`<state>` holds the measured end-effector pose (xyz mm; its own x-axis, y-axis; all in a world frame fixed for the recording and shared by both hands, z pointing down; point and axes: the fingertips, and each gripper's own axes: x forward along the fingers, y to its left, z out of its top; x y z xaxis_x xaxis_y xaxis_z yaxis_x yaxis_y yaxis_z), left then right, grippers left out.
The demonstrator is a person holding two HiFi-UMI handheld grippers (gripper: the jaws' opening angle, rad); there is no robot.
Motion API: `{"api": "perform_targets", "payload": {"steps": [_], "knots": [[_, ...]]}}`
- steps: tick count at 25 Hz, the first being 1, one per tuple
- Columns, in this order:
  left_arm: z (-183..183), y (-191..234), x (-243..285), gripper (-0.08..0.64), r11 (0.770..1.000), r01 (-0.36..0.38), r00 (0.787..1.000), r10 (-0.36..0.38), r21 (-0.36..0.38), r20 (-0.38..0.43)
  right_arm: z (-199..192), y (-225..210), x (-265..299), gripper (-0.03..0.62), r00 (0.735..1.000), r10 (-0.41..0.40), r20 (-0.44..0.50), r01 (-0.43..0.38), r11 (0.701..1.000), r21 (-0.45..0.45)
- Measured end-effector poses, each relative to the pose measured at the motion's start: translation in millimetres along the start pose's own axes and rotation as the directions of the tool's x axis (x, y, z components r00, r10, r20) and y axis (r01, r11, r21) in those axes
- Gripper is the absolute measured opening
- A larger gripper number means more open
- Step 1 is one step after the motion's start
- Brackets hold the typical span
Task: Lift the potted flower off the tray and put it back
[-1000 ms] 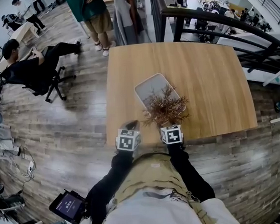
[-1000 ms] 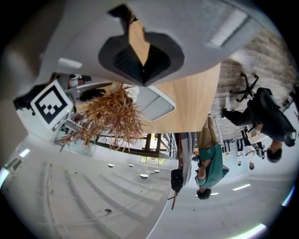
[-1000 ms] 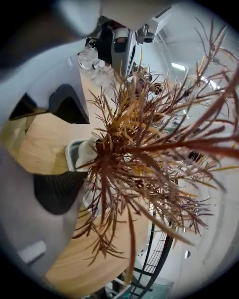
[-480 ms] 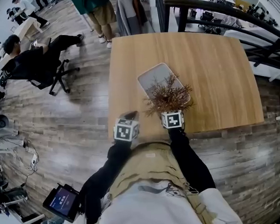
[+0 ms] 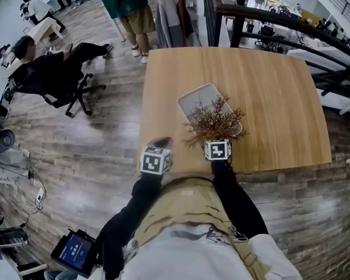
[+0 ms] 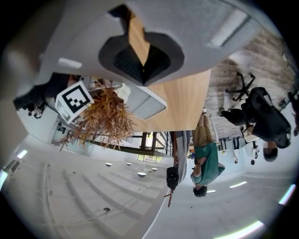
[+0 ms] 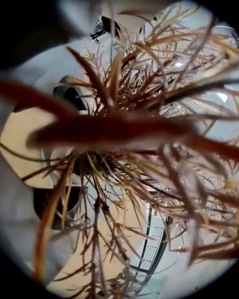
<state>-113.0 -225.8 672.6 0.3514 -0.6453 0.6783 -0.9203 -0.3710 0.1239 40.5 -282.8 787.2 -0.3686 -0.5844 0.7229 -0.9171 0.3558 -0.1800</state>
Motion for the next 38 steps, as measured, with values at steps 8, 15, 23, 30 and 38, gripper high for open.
{"api": "perform_targets", "payload": {"steps": [8, 15, 23, 30, 38], "knots": [[-7.4, 15.0, 3.8, 0.003, 1.000, -0.018, 1.000, 0.018, -0.013, -0.003, 11.4, 3.0, 23.5, 0.506, 0.999, 0.027, -0.017, -0.027, 1.000, -0.004], [-15.0, 22.5, -8.9, 0.002, 0.996, -0.052, 0.999, 0.053, -0.070, 0.009, 18.9, 2.9, 21.1, 0.486, 0.999, 0.029, -0.034, -0.029, 0.999, -0.023], [-14.5, 30.1, -1.9, 0.002, 0.994, -0.044, 0.999, 0.044, -0.103, -0.001, 25.3, 10.4, 23.2, 0.485, 0.997, 0.028, -0.079, -0.032, 0.998, -0.048], [-17.4, 13.8, -9.4, 0.002, 0.994, -0.012, 1.000, 0.014, -0.111, 0.019, 17.7, 17.2, -1.1, 0.485, 0.997, 0.034, -0.072, -0.037, 0.998, -0.044], [4.0, 7.6, -16.3, 0.003, 0.994, 0.006, 0.999, -0.001, -0.105, 0.049, 53.3, 29.0, -36.7, 0.485, 0.998, 0.051, -0.031, -0.052, 0.998, -0.031]]}}
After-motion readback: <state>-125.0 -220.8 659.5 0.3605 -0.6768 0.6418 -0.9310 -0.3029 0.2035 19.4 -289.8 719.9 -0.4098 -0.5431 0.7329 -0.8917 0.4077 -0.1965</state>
